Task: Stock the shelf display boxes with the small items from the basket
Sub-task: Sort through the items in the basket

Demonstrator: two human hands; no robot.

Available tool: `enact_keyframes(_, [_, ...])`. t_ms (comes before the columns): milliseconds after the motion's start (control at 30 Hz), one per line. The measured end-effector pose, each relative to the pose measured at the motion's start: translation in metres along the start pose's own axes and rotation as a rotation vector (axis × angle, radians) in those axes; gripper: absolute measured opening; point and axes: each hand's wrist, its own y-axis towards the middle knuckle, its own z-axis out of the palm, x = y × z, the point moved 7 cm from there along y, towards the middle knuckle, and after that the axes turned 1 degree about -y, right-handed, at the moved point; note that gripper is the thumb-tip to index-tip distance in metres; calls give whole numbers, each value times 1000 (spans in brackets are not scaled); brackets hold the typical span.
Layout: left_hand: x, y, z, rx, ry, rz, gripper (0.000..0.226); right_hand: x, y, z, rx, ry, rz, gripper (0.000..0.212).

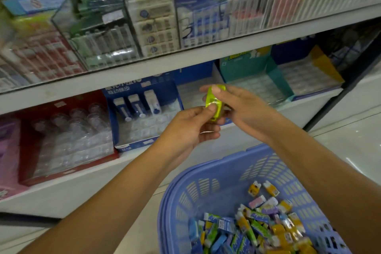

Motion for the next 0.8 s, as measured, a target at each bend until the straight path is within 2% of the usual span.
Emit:
enact_keyframes(133, [8,2,21,244,-368,-261,32,7,-9,-23,149,119,-104,33])
enact_keyframes(200, [11,4,32,298,-376,-317,32,8,-12,-36,125,89,-146,25])
enact_keyframes(267, [15,13,41,236,-306,-311,41,11,-14,-51,50,47,-178,17])
enact_keyframes(333, [11,28,38,41,-46,-125,46,15,-15,-73,-79,-18,-207,17])
enact_keyframes(400, [-6,36,32,-168,448,190,34,21,-17,-105,-284,-161,-231,18])
enact_keyframes(433, [-14,36,37,-211,728,366,24,25,-17,-121,-386,-250,-241,18])
enact_keyframes(500, [-19,37,56,-162,1107,616,16,32,-11,-145,-514,-403,-261,20])
enact_keyframes(567, [-8,46,72,-55,1314,693,26,39,4,-155,-541,-535,-288,24])
enact_keyframes(700, [23,67,85,67,1590,642,53,43,46,-146,-485,-960,-306,33])
enact_keyframes(800, [38,73,78,89,1717,587,62,37,64,-132,-360,-1001,-350,33])
